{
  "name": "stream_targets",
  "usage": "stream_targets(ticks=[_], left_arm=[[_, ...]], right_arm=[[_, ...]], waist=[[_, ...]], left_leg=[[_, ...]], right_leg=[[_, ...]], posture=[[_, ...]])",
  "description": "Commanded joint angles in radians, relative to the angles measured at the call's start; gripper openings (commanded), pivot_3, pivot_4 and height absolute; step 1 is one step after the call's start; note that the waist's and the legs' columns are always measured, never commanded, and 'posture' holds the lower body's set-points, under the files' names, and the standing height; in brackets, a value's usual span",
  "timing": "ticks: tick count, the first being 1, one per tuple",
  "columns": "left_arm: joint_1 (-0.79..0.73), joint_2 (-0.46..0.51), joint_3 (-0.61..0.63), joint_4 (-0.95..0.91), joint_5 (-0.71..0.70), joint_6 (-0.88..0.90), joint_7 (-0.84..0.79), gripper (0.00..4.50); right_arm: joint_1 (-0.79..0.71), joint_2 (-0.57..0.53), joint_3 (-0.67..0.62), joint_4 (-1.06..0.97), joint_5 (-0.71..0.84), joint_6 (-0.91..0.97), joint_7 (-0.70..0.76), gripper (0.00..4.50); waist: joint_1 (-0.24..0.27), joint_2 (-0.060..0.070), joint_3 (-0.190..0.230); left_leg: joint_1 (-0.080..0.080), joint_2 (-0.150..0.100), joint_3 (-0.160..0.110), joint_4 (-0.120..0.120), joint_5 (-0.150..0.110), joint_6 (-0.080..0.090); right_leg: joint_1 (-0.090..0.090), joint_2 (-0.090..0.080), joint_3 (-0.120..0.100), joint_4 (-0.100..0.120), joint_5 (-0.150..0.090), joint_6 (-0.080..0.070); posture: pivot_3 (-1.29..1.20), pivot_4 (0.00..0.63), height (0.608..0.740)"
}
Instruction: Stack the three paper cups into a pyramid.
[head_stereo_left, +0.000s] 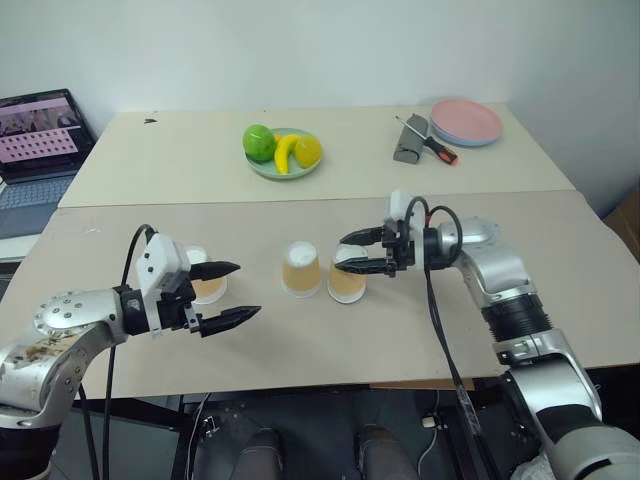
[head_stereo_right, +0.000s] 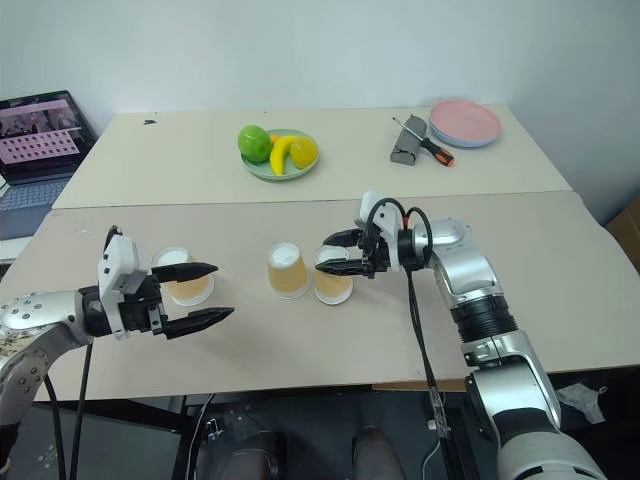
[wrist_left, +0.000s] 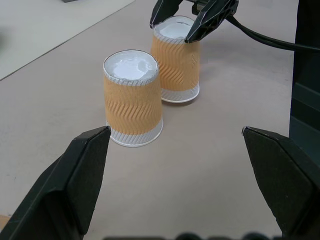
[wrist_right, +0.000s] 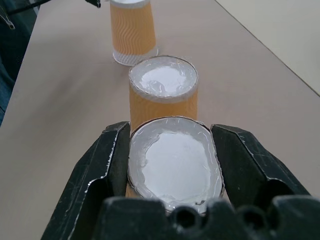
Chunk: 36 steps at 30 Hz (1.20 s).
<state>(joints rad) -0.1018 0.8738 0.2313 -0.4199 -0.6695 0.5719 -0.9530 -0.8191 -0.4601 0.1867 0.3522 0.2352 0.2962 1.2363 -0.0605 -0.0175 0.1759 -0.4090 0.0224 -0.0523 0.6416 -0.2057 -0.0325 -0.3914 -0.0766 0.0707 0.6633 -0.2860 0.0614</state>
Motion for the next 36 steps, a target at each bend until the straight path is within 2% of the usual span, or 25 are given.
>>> stream_targets(ticks=[1, 17, 19, 23, 31, 36], left_arm=[[-0.003, 0.017, 0.040, -0.029, -0.011, 0.001, -0.001, 4.50], [0.006, 0.006, 0.042, -0.044, -0.016, 0.007, 0.012, 4.50], [0.007, 0.005, 0.043, -0.042, -0.015, 0.006, 0.012, 4.50], [0.010, 0.004, 0.044, -0.040, -0.014, 0.006, 0.013, 4.50], [0.011, 0.004, 0.044, -0.039, -0.014, 0.006, 0.014, 4.50], [0.016, 0.004, 0.046, -0.044, -0.015, 0.006, 0.017, 4.50]], right_arm=[[-0.020, 0.012, -0.004, 0.004, -0.009, -0.038, -0.004, 2.51], [-0.065, 0.072, -0.004, 0.024, -0.020, -0.029, -0.022, 2.51], [-0.068, 0.077, -0.007, 0.026, -0.017, -0.022, -0.026, 3.34], [-0.073, 0.083, -0.014, 0.024, -0.015, -0.021, -0.035, 4.47], [-0.084, 0.076, -0.018, -0.004, -0.013, -0.019, -0.050, 4.47], [-0.071, 0.032, -0.046, -0.156, 0.040, 0.070, -0.039, 4.47]], waist=[[0.000, 0.000, 0.000], [-0.002, 0.000, 0.000], [-0.002, 0.000, 0.000], [-0.003, 0.000, 0.000], [-0.003, 0.000, 0.000], [0.000, 0.000, 0.000]], left_leg=[[0.000, 0.000, 0.000, 0.000, 0.000, 0.000], [0.000, 0.000, 0.000, 0.000, 0.000, 0.000], [0.000, 0.000, 0.000, 0.000, 0.000, 0.000], [0.000, 0.000, 0.000, 0.000, 0.000, 0.000], [0.000, 0.000, 0.000, 0.000, 0.000, 0.000], [0.000, 0.000, 0.000, 0.000, 0.000, 0.000]], right_leg=[[0.000, 0.000, 0.000, 0.000, 0.000, 0.000], [0.000, 0.000, 0.000, 0.000, 0.000, 0.000], [0.000, 0.000, 0.000, 0.000, 0.000, 0.000], [0.000, 0.000, 0.000, 0.000, 0.000, 0.000], [0.000, 0.000, 0.000, 0.000, 0.000, 0.000], [0.000, 0.000, 0.000, 0.000, 0.000, 0.000]], posture=[[0.00, 0.150, 0.740], [0.00, 0.150, 0.740], [0.00, 0.150, 0.740], [0.00, 0.150, 0.740], [0.00, 0.150, 0.740], [0.00, 0.150, 0.740]])
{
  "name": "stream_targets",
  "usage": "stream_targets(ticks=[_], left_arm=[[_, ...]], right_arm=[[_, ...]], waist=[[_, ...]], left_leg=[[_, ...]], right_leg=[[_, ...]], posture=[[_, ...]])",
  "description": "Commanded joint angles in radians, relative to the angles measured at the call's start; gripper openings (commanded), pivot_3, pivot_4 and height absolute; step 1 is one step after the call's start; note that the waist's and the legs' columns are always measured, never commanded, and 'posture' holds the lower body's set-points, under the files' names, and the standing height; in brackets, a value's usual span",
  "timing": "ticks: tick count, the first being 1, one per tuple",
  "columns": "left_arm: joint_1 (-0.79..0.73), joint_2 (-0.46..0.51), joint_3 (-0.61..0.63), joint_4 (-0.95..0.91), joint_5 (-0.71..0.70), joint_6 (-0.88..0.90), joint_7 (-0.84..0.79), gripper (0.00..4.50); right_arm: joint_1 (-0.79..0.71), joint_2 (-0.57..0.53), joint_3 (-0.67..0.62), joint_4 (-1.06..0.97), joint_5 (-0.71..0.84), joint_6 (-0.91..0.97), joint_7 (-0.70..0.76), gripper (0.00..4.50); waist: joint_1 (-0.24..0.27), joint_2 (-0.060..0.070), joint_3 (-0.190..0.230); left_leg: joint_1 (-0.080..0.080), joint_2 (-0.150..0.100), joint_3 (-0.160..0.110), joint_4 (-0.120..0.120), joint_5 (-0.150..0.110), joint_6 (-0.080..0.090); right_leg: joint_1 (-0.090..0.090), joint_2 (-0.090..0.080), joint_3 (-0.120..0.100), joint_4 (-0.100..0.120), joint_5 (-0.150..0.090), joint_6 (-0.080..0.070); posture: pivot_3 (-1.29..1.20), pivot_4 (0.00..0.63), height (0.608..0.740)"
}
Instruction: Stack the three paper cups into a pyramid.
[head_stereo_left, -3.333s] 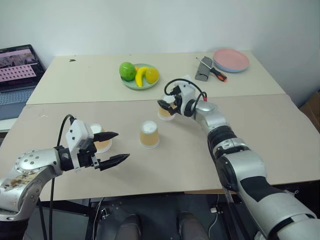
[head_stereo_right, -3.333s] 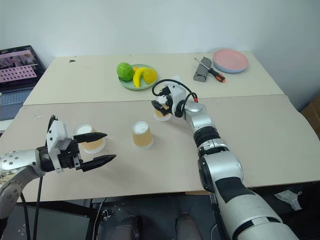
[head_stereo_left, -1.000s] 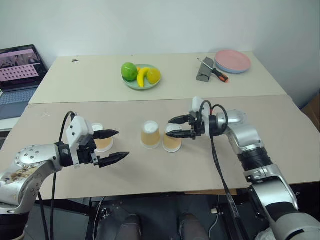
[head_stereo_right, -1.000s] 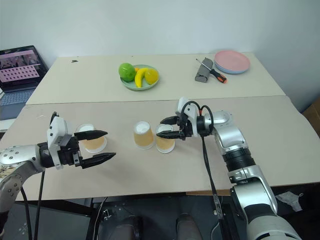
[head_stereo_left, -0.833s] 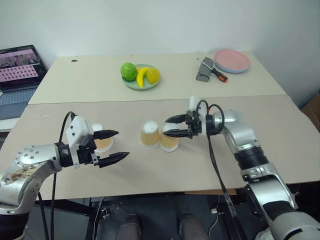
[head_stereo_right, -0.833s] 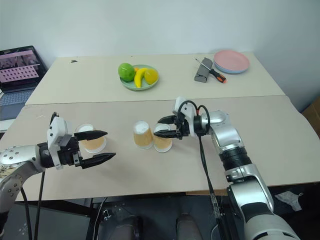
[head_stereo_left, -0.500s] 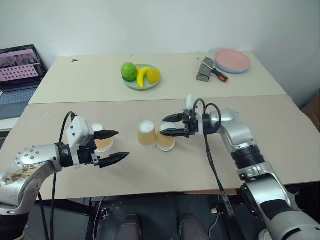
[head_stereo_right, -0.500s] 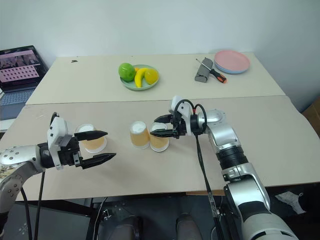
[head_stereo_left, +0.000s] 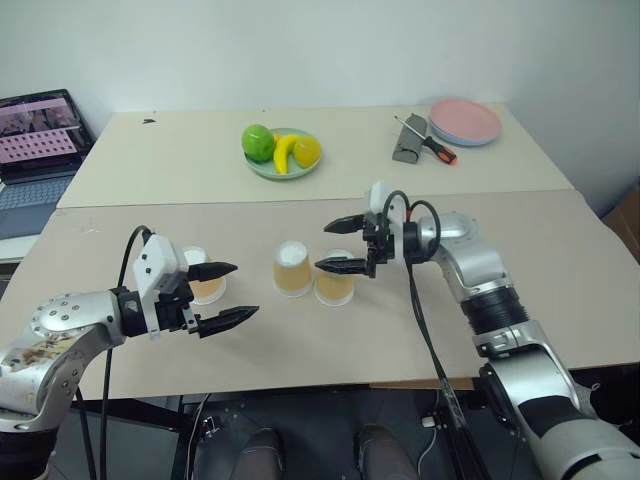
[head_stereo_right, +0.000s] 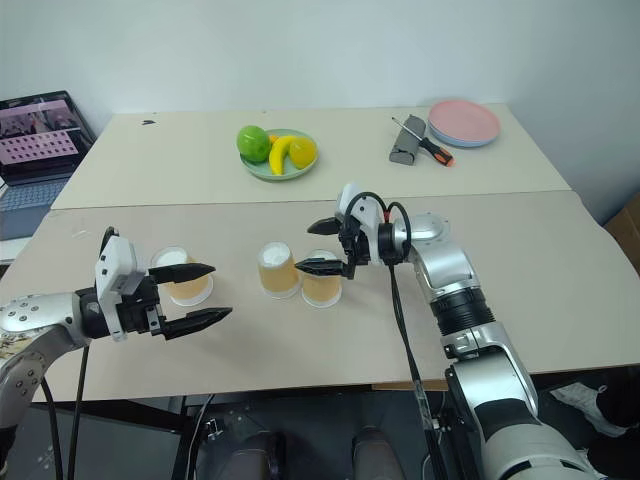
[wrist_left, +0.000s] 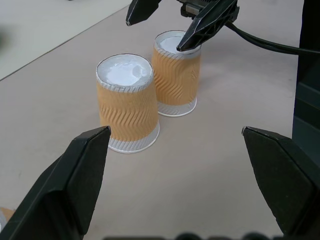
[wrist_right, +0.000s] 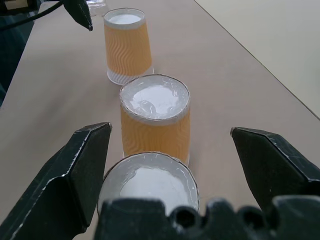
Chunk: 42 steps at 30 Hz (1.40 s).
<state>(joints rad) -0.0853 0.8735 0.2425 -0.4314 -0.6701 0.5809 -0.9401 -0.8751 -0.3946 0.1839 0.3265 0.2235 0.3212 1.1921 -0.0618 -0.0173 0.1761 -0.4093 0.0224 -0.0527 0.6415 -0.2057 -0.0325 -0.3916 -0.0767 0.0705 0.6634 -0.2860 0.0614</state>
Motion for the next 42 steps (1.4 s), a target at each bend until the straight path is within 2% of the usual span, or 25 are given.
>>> stream_targets(ticks=[1, 6, 10, 14, 17, 20, 24, 28, 38, 42], left_arm=[[0.002, 0.003, 0.035, -0.034, -0.015, -0.003, 0.005, 4.50], [0.044, -0.037, 0.087, -0.085, -0.026, 0.007, 0.088, 4.50], [0.062, -0.264, 0.159, -0.257, -0.005, 0.023, 0.465, 4.50], [0.072, -0.496, 0.114, -0.437, 0.097, 0.054, 0.809, 4.50], [0.136, -0.557, -0.008, -0.483, 0.262, 0.033, 0.920, 4.50], [0.218, -0.644, -0.028, -0.392, 0.374, -0.012, 1.020, 4.50], [0.263, -0.705, -0.069, -0.264, 0.449, -0.071, 1.037, 4.50], [0.209, -0.729, -0.090, -0.148, 0.493, -0.116, 1.042, 4.50], [0.074, -0.715, -0.144, 0.014, 0.507, -0.190, 0.932, 4.50], [0.016, -0.709, -0.127, 0.048, 0.511, -0.186, 0.925, 4.50]], right_arm=[[-0.008, -0.045, -0.049, -0.167, 0.064, 0.068, 0.006, 4.47], [0.034, -0.142, -0.129, -0.381, 0.179, 0.248, -0.015, 4.47], [0.109, -0.262, -0.202, -0.473, 0.210, 0.323, -0.040, 4.47], [0.170, -0.339, -0.217, -0.452, 0.188, 0.307, -0.063, 4.47], [0.190, -0.355, -0.216, -0.401, 0.153, 0.270, -0.096, 4.47], [0.203, -0.343, -0.229, -0.396, 0.167, 0.274, -0.121, 4.47], [0.219, -0.334, -0.231, -0.410, 0.174, 0.276, -0.146, 4.47], [0.236, -0.329, -0.231, -0.422, 0.173, 0.276, -0.166, 4.47], [0.275, -0.349, -0.266, -0.478, 0.194, 0.302, -0.220, 4.47], [0.299, -0.354, -0.282, -0.508, 0.208, 0.318, -0.244, 4.47]], waist=[[0.002, 0.000, 0.000], [0.007, 0.000, 0.000], [0.020, 0.000, 0.000], [0.029, -0.005, -0.001], [0.024, -0.005, -0.001], [0.021, -0.005, -0.001], [0.023, -0.005, -0.001], [0.034, -0.005, -0.001], [0.048, -0.005, -0.001], [0.048, -0.005, -0.001]], left_leg=[[0.000, 0.000, 0.000, 0.000, 0.000, 0.000], [-0.001, 0.000, 0.000, 0.000, 0.000, 0.000], [0.000, 0.000, 0.000, 0.000, 0.000, 0.000], [-0.001, -0.002, -0.001, 0.003, 0.000, 0.000], [0.001, -0.002, -0.001, 0.003, 0.000, 0.000], [0.001, -0.003, -0.001, 0.002, 0.000, 0.000], [0.002, -0.003, -0.001, 0.002, 0.000, 0.000], [0.001, -0.004, -0.001, 0.002, 0.000, 0.000], [-0.001, -0.004, -0.001, 0.002, 0.000, 0.000], [-0.001, -0.004, -0.001, 0.002, 0.000, 0.000]], right_leg=[[0.000, 0.000, 0.000, 0.000, 0.000, 0.000], [0.000, 0.000, 0.000, 0.000, 0.000, 0.000], [0.001, -0.001, 0.000, -0.001, 0.000, 0.000], [0.002, -0.002, 0.000, -0.002, 0.000, 0.000], [0.003, -0.002, 0.001, -0.001, 0.000, 0.000], [0.003, -0.001, 0.001, -0.001, 0.000, 0.000], [0.003, -0.001, 0.001, -0.001, 0.000, 0.000], [0.004, -0.002, 0.001, -0.003, 0.000, 0.000], [0.004, -0.002, 0.000, -0.004, 0.000, 0.000], [0.004, -0.002, 0.000, -0.004, 0.000, 0.000]], posture=[[0.00, 0.150, 0.740], [0.00, 0.150, 0.740], [0.00, 0.150, 0.740], [0.00, 0.150, 0.740], [0.00, 0.150, 0.740], [0.00, 0.150, 0.740], [0.00, 0.150, 0.740], [0.00, 0.150, 0.740], [0.00, 0.150, 0.740], [0.00, 0.150, 0.740]])
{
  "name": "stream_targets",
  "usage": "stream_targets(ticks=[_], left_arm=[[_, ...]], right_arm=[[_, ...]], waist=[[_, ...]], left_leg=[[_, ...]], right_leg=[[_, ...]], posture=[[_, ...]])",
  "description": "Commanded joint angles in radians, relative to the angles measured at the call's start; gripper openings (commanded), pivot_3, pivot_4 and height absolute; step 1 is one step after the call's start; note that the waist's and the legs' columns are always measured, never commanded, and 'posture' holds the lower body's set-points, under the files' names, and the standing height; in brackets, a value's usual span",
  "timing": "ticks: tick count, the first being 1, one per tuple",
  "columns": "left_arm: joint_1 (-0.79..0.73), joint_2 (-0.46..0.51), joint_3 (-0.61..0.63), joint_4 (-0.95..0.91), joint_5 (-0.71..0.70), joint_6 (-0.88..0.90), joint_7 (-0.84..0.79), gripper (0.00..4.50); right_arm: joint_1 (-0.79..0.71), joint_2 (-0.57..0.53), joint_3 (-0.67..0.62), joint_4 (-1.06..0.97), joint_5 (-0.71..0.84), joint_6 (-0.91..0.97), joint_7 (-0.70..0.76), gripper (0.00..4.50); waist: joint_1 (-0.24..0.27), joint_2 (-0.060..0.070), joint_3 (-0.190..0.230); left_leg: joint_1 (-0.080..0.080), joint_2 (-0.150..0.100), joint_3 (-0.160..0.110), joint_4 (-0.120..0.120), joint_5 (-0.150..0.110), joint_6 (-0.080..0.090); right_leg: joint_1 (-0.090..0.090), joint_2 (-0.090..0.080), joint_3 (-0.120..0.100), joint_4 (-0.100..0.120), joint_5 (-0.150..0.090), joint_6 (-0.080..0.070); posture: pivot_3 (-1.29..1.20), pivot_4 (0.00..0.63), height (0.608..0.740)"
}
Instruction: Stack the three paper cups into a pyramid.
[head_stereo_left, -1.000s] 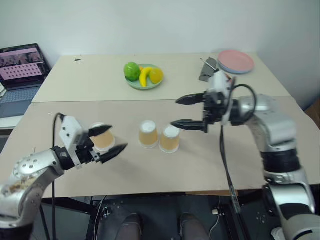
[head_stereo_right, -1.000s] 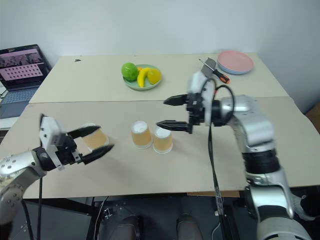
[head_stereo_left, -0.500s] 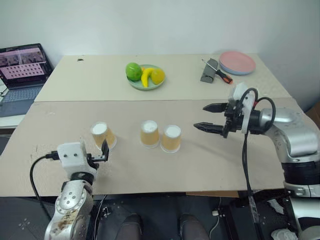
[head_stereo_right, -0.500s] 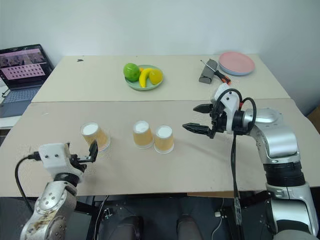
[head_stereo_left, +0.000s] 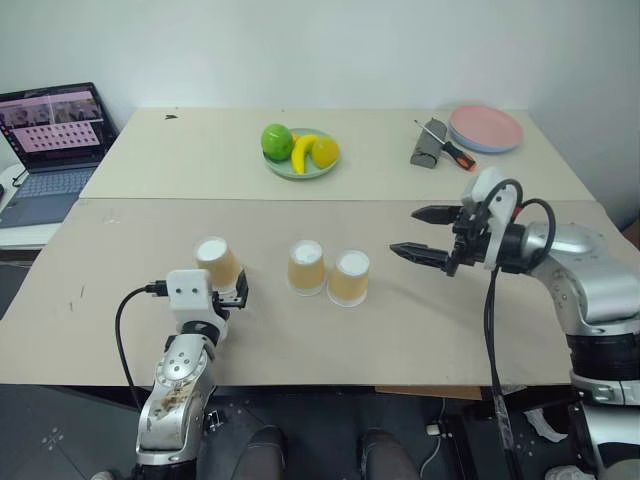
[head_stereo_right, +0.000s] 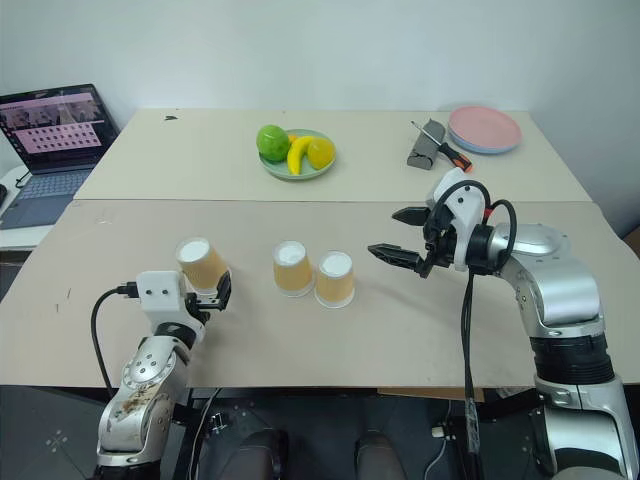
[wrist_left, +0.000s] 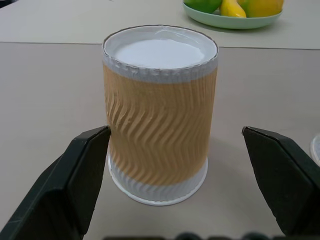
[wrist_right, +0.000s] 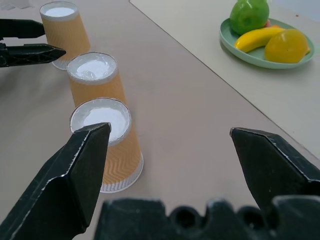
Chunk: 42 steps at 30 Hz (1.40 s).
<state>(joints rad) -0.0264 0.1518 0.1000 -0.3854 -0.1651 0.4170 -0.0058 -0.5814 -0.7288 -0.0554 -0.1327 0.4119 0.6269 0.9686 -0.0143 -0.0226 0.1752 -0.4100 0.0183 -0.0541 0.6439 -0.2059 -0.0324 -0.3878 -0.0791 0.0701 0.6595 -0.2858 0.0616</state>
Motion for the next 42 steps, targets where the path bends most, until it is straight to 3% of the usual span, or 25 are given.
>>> stream_targets(ticks=[1, 10, 30, 31, 32, 36, 42], left_arm=[[-0.056, 0.018, 0.023, 0.009, 0.005, -0.019, -0.013, 4.50], [-0.171, 0.047, 0.064, 0.024, -0.006, 0.014, -0.024, 4.50], [-0.170, 0.012, 0.100, 0.018, -0.031, 0.059, -0.022, 4.50], [-0.170, 0.010, 0.103, 0.017, -0.037, 0.061, -0.022, 3.98], [-0.171, 0.011, 0.103, 0.016, -0.038, 0.060, -0.022, 3.85], [-0.182, 0.010, 0.109, 0.021, -0.045, 0.072, -0.016, 2.60], [-0.215, 0.013, 0.113, 0.019, -0.059, 0.072, -0.025, 2.60]], right_arm=[[0.010, -0.022, -0.045, -0.052, 0.020, 0.014, -0.026, 4.47], [0.020, -0.014, -0.028, -0.076, 0.024, 0.023, -0.058, 4.47], [0.010, -0.014, -0.026, -0.061, 0.026, 0.012, -0.053, 4.47], [0.009, -0.014, -0.028, -0.061, 0.027, 0.013, -0.053, 4.50], [0.008, -0.014, -0.030, -0.060, 0.028, 0.013, -0.054, 4.50], [0.006, -0.015, -0.033, -0.052, 0.026, 0.010, -0.055, 4.50], [0.006, -0.013, -0.034, -0.051, 0.025, 0.011, -0.060, 4.50]], waist=[[0.000, 0.000, 0.000], [0.000, 0.000, 0.000], [-0.001, 0.000, 0.000], [-0.001, 0.000, 0.000], [-0.001, 0.000, 0.000], [-0.001, 0.000, 0.000], [-0.001, 0.000, 0.000]], left_leg=[[0.000, 0.000, 0.000, 0.000, 0.000, 0.000], [0.000, 0.000, 0.000, 0.000, 0.000, 0.000], [0.000, 0.000, 0.000, 0.000, 0.000, 0.000], [0.000, 0.000, 0.000, 0.000, 0.000, 0.000], [0.000, 0.000, 0.000, 0.000, 0.000, 0.000], [0.000, 0.000, 0.000, 0.000, 0.000, 0.000], [0.000, 0.000, 0.000, 0.000, 0.000, 0.000]], right_leg=[[0.000, 0.000, 0.000, 0.000, 0.000, 0.000], [0.000, 0.000, 0.000, 0.000, 0.000, 0.000], [0.000, 0.000, 0.000, 0.000, 0.000, 0.000], [0.000, 0.000, 0.000, 0.000, 0.000, 0.000], [0.000, 0.000, 0.000, 0.000, 0.000, 0.000], [0.000, 0.000, 0.000, 0.000, 0.000, 0.000], [0.000, 0.000, 0.000, 0.000, 0.000, 0.000]], posture=[[0.00, 0.150, 0.740], [0.00, 0.150, 0.740], [0.00, 0.150, 0.740], [0.00, 0.150, 0.740], [0.00, 0.150, 0.740], [0.00, 0.150, 0.740], [0.00, 0.150, 0.740]])
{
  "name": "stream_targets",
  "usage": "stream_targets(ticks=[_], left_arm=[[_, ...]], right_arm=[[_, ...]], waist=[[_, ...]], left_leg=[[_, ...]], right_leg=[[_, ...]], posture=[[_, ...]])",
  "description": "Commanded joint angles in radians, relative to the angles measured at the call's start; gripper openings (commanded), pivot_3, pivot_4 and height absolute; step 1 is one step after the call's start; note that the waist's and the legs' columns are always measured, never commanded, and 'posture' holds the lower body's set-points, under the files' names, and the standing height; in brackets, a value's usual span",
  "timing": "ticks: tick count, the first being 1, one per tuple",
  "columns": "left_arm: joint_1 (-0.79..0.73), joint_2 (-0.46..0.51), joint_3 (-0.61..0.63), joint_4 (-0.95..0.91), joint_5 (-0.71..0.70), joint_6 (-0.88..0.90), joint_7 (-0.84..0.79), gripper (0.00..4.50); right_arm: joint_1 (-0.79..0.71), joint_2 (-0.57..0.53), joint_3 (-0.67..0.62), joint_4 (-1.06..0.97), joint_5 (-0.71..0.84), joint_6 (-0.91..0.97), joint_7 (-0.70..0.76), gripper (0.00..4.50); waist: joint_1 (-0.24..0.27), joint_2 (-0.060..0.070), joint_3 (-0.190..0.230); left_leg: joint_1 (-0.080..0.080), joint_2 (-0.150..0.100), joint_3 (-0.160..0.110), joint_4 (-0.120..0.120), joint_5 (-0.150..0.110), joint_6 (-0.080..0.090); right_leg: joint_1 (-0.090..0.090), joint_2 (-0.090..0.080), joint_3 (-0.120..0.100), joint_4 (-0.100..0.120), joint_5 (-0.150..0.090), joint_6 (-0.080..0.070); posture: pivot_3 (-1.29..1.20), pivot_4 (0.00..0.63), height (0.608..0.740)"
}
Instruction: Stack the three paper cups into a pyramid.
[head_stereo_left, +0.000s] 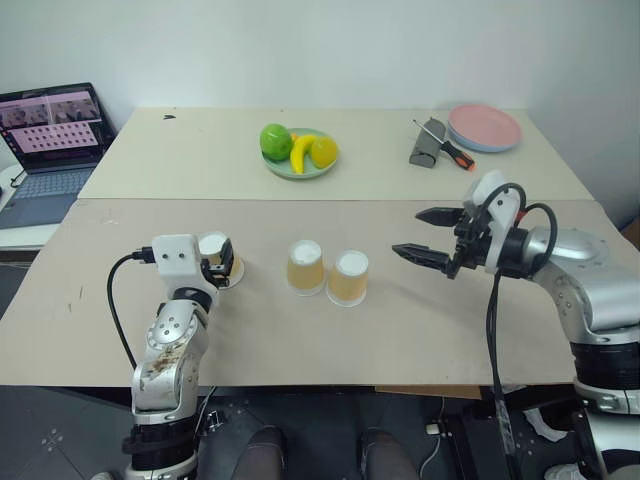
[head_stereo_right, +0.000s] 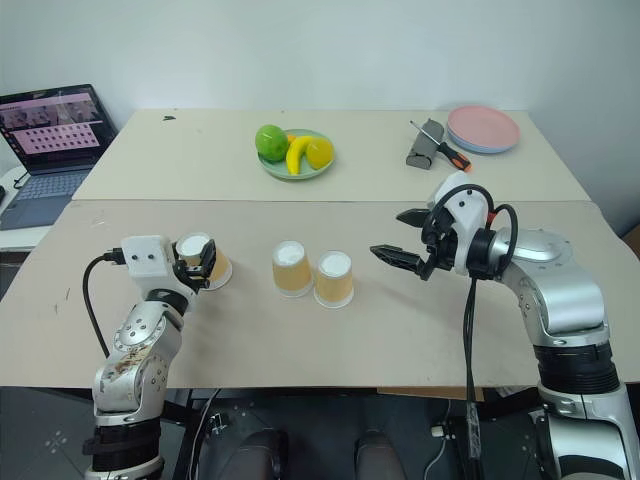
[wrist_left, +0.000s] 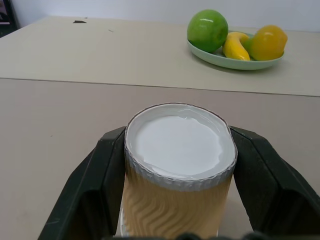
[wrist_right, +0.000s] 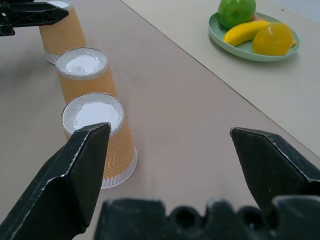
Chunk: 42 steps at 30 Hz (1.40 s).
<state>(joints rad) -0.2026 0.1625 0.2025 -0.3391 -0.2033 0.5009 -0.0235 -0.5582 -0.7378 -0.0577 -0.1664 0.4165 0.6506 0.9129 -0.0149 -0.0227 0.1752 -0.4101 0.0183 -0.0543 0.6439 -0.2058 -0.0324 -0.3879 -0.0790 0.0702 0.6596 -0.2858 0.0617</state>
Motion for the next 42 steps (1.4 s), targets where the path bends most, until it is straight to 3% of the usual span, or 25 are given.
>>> stream_targets(ticks=[1, 4, 10, 13, 16, 18, 22, 26, 35, 42], left_arm=[[-0.063, 0.008, 0.011, -0.030, -0.028, -0.017, -0.017, 2.60], [-0.171, 0.060, 0.017, -0.011, -0.060, -0.044, -0.088, 2.60], [-0.568, 0.267, -0.005, 0.149, -0.169, -0.040, -0.382, 2.60], [-0.789, 0.306, -0.001, 0.271, -0.341, 0.079, -0.574, 2.60], [-0.898, 0.321, 0.007, 0.388, -0.512, 0.198, -0.797, 2.60], [-0.935, 0.337, -0.017, 0.482, -0.553, 0.247, -0.932, 2.60], [-0.972, 0.366, -0.159, 0.635, -0.499, 0.236, -1.207, 2.60], [-0.993, 0.375, -0.283, 0.770, -0.385, 0.156, -1.359, 2.60], [-1.037, 0.343, -0.309, 0.881, -0.315, 0.115, -1.480, 2.60], [-0.994, 0.333, -0.350, 0.904, -0.207, -0.017, -1.492, 2.60]], right_arm=[[-0.017, -0.002, -0.031, -0.018, 0.020, -0.013, -0.007, 4.50], [-0.021, 0.007, -0.026, -0.016, 0.015, -0.012, -0.019, 4.50], [-0.030, 0.016, -0.015, -0.001, -0.004, -0.017, -0.044, 4.50], [-0.026, 0.022, -0.020, -0.001, -0.011, -0.020, -0.070, 4.50], [-0.014, 0.028, -0.022, -0.005, -0.020, -0.026, -0.093, 4.50], [-0.002, 0.031, -0.029, -0.014, -0.019, -0.026, -0.109, 4.50], [0.041, 0.033, -0.047, -0.052, -0.020, -0.013, -0.155, 4.50], [0.097, 0.037, -0.080, -0.112, 0.001, 0.007, -0.200, 4.50], [0.170, 0.041, -0.127, -0.197, 0.027, 0.038, -0.263, 4.50], [0.179, 0.046, -0.140, -0.211, 0.041, 0.045, -0.276, 4.50]], waist=[[0.000, 0.000, 0.000], [0.001, 0.000, 0.000], [0.000, -0.001, 0.001], [0.001, -0.002, 0.001], [-0.003, -0.001, 0.001], [-0.010, -0.001, 0.001], [-0.027, -0.001, 0.001], [-0.030, -0.001, 0.001], [-0.028, -0.001, 0.002], [-0.029, -0.001, 0.002]], left_leg=[[0.000, 0.000, 0.000, 0.000, 0.000, 0.000], [0.000, 0.000, 0.000, 0.000, 0.000, 0.000], [-0.002, -0.001, -0.001, 0.001, 0.001, -0.001], [-0.005, 0.000, -0.002, 0.001, 0.001, -0.001], [-0.005, -0.001, -0.001, 0.001, 0.001, -0.001], [-0.004, 0.000, -0.002, 0.001, 0.001, -0.001], [-0.003, 0.000, -0.002, 0.001, 0.001, -0.001], [-0.004, 0.000, -0.002, 0.001, 0.001, -0.001], [-0.005, 0.000, -0.002, 0.001, 0.001, -0.001], [-0.005, 0.000, -0.002, 0.001, 0.001, -0.001]], right_leg=[[0.000, 0.000, 0.000, 0.000, 0.000, 0.000], [0.000, 0.000, 0.000, 0.000, 0.000, 0.000], [0.000, 0.000, -0.001, -0.001, 0.000, 0.000], [-0.002, 0.000, -0.002, -0.002, 0.000, 0.001], [-0.002, 0.000, -0.002, -0.003, 0.000, 0.001], [-0.002, 0.000, -0.002, -0.002, 0.000, 0.002], [-0.002, 0.001, -0.002, 0.002, 0.000, 0.002], [-0.003, 0.001, -0.002, 0.002, -0.001, 0.002], [-0.004, 0.001, -0.002, 0.002, -0.001, 0.002], [-0.004, 0.001, -0.002, 0.002, -0.001, 0.002]], posture=[[0.00, 0.150, 0.740], [0.00, 0.150, 0.740], [0.00, 0.150, 0.740], [0.00, 0.150, 0.740], [0.00, 0.150, 0.740], [0.00, 0.150, 0.740], [0.00, 0.150, 0.740], [0.00, 0.150, 0.740], [0.00, 0.150, 0.740], [0.00, 0.150, 0.740]])
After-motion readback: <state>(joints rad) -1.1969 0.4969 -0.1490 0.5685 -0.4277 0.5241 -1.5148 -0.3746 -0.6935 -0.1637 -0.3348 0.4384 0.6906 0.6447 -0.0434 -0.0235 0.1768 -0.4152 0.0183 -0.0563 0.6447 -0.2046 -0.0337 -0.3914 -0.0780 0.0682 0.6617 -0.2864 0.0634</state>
